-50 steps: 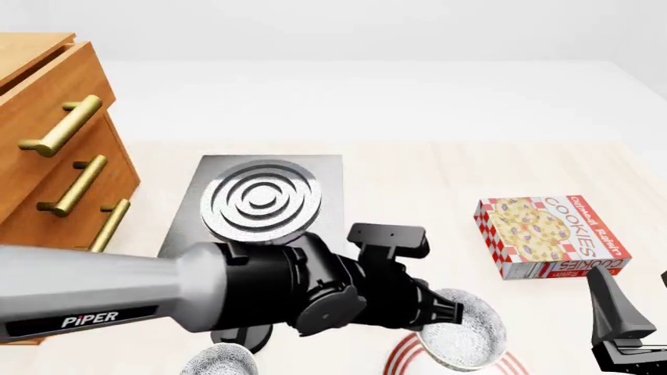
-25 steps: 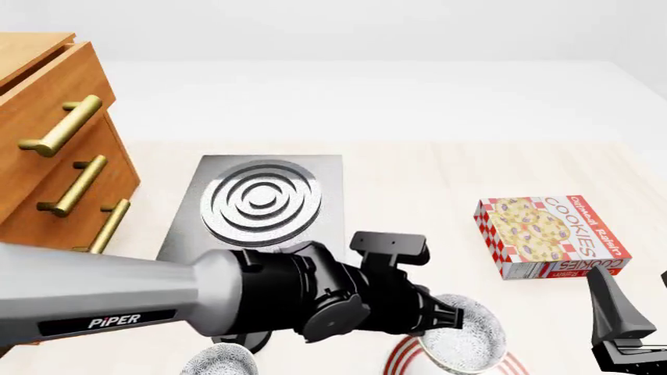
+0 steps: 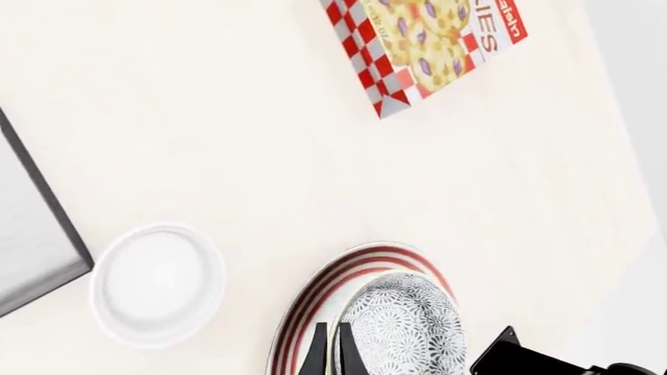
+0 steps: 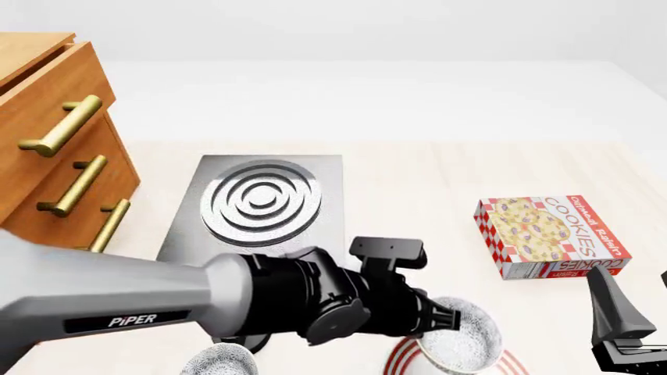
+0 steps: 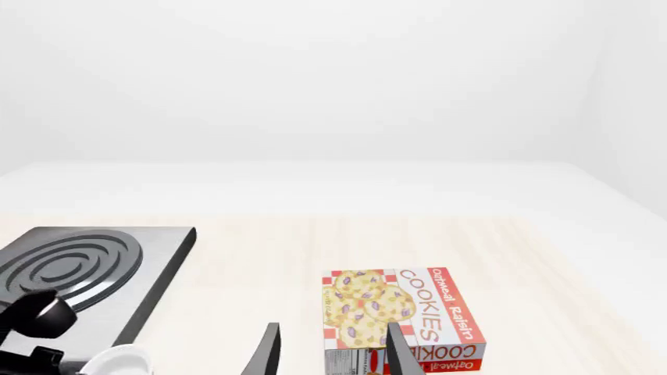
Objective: Pick the akita bowl on the wooden cabinet and place it on the plate.
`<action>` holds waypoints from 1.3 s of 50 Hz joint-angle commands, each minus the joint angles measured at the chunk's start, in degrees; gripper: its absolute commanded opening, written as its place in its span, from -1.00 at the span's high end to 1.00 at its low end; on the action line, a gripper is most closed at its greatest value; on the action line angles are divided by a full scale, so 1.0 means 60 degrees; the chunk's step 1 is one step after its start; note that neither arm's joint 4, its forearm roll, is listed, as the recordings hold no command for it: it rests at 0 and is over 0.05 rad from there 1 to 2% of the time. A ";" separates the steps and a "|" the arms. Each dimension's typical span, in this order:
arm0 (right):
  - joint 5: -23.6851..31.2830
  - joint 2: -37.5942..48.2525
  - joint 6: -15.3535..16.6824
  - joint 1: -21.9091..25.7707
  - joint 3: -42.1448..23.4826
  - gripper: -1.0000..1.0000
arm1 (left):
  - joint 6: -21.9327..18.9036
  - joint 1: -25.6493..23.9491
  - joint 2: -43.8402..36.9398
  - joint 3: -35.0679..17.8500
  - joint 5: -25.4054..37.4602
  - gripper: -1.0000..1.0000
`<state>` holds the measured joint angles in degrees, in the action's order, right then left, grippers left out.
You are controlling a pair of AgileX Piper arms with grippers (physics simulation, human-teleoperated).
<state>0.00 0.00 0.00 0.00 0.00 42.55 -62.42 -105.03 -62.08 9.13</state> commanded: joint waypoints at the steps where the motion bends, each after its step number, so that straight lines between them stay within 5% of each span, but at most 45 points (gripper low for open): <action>1: 0.0000 0.0000 0.0000 0.0000 0.0000 -1.00 | -0.0032 -0.0053 -0.0128 -0.0012 -0.0098 1.00; 49: 0.0000 0.0000 0.0000 0.0000 0.0000 -1.00 | -0.0394 -0.0213 -0.0225 -0.0152 -0.0046 1.00; 50: 0.0000 0.0000 0.0000 0.0000 0.0000 -1.00 | -0.0656 -0.0601 -0.0044 -0.0291 0.0175 -1.00; 65: 0.0000 0.0000 0.0000 0.0000 0.0000 -1.00 | -0.0679 -0.1416 0.1395 -0.0594 0.1220 -1.00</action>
<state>0.00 0.00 0.00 0.00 0.00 39.38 -68.14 -101.09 -64.10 12.74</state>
